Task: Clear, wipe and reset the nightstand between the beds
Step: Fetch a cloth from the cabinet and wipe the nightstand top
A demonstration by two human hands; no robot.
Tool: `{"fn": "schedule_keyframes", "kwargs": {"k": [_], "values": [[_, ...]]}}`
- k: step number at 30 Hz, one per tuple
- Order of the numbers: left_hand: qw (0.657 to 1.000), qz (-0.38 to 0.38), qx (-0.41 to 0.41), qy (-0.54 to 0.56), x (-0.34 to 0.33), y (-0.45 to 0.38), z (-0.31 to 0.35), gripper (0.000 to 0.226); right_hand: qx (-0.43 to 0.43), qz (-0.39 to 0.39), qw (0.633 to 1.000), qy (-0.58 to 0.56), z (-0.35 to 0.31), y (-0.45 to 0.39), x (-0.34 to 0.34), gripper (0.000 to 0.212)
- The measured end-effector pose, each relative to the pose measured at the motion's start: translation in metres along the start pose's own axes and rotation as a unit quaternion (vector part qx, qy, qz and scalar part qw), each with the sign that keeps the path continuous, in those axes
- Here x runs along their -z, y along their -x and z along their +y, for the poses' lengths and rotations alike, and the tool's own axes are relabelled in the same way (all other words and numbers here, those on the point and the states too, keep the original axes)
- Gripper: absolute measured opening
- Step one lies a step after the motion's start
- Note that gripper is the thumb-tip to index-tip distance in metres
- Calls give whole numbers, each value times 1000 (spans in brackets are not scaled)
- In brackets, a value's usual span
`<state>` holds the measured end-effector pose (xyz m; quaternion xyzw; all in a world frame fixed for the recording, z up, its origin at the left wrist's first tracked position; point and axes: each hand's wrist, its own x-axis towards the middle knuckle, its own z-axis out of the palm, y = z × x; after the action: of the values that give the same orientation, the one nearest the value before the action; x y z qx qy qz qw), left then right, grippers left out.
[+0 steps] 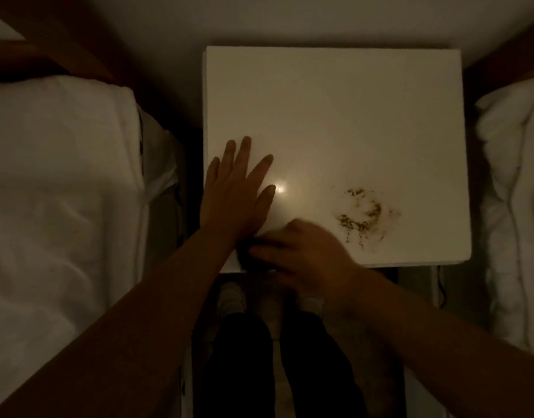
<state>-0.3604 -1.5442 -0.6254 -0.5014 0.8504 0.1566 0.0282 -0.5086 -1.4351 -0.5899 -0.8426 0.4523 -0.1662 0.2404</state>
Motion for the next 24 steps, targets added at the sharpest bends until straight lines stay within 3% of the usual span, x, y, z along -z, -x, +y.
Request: {"fn": "schedule_keyframes", "kwargs": {"k": [2, 5, 9, 15, 21, 24], "values": [[999, 10, 4, -39, -6, 0, 3, 58, -79, 67, 994, 36, 36, -2, 31, 41], [999, 12, 3, -49, -6, 0, 5, 63, -250, 148, 954, 68, 105, -13, 69, 41], [998, 12, 0, -61, -3, 0, 6, 64, -400, 131, 894, 150, 173, -20, 82, 50], [999, 16, 1, -48, -2, 0, 6, 59, -359, 129, 923, 52, 152, -15, 63, 54], [999, 35, -16, 11, 3, 3, 5, 62, -287, 167, 943, 26, 58, -23, 14, 31], [995, 66, -11, 78, 2, 3, 3, 62, -232, 150, 961, -11, 17, -25, -11, 18]]}}
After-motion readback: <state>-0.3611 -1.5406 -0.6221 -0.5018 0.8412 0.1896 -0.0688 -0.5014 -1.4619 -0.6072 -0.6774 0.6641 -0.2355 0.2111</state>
